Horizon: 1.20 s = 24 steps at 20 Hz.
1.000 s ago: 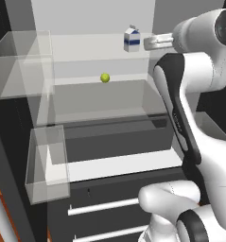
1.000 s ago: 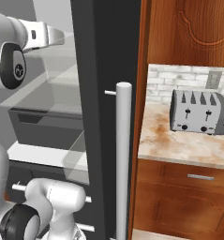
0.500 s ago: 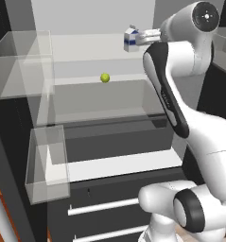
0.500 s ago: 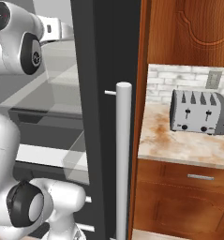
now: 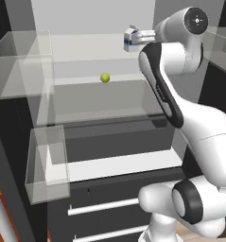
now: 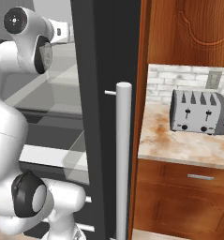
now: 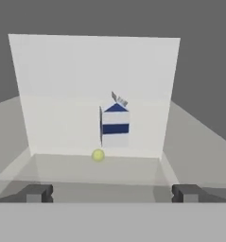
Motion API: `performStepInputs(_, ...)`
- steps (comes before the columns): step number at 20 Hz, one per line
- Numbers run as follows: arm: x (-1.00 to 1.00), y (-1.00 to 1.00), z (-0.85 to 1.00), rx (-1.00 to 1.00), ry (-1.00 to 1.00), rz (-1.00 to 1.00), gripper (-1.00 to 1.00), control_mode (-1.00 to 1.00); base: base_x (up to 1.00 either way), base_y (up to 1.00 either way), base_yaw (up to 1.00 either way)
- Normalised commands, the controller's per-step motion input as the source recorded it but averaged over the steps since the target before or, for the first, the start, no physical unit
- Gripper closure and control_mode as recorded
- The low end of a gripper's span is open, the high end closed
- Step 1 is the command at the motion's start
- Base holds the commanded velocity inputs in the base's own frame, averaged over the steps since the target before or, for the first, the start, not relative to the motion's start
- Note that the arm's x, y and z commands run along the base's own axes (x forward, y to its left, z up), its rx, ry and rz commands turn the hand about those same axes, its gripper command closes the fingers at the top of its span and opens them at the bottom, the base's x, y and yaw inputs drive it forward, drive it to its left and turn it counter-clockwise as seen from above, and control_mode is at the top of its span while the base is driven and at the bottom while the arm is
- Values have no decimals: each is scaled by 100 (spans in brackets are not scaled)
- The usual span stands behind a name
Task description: Take out the milk from the fridge and place it on the tray on the counter. Then take the sugar cube near the tray and place it in the tray.
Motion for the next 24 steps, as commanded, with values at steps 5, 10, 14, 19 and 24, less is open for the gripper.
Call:
performStepInputs(5,49,-5,-7,1,-3,0,-100,-100,0,0,0)
performStepInputs(10,50,-8,-1,0,0,2,-100,-100,0,0,0)
performStepInputs(14,42,-1,0,0,0,2,-100,-100,0,0,0)
performStepInputs(19,44,0,-1,0,0,1,-100,-100,0,0,0)
performStepInputs(24,35,0,-6,0,0,0,-100,-100,0,0,0)
